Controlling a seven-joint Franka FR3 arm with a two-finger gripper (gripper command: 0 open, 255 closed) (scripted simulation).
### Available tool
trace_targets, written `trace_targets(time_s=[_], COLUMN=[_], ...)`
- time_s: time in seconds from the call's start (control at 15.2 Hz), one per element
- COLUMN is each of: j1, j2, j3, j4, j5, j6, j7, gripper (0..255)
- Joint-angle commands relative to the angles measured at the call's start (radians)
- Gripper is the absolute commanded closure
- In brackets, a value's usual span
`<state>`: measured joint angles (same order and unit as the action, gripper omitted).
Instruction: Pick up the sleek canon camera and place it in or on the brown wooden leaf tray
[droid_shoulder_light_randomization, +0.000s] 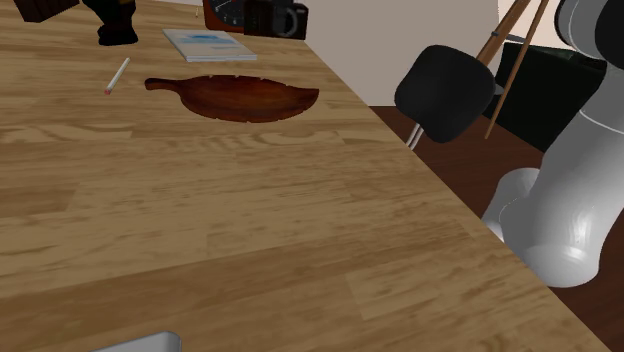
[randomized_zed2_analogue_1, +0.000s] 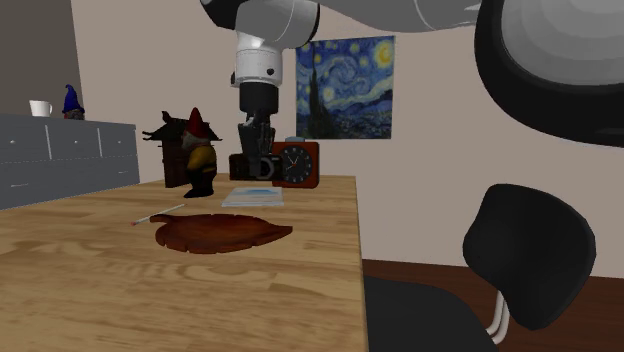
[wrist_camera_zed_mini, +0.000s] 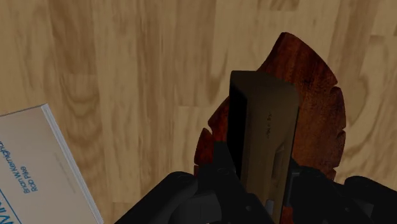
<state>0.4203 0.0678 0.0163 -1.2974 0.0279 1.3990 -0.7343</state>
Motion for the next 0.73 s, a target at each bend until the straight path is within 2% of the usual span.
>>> trace_targets(time_s=[0.0,0.33,0.66], j1=[0.028,0.096,0.093], j2=[0.020,0.105,0.058], j3=[0.023,0.072,0.070], j4=[0.023,0.136,0.001], j5=[-0.004,-0.020,-0.016], j6=[-0.002,-0.028,0.061], j7=[0.051,0.164,0.160], gripper=[255,255,255])
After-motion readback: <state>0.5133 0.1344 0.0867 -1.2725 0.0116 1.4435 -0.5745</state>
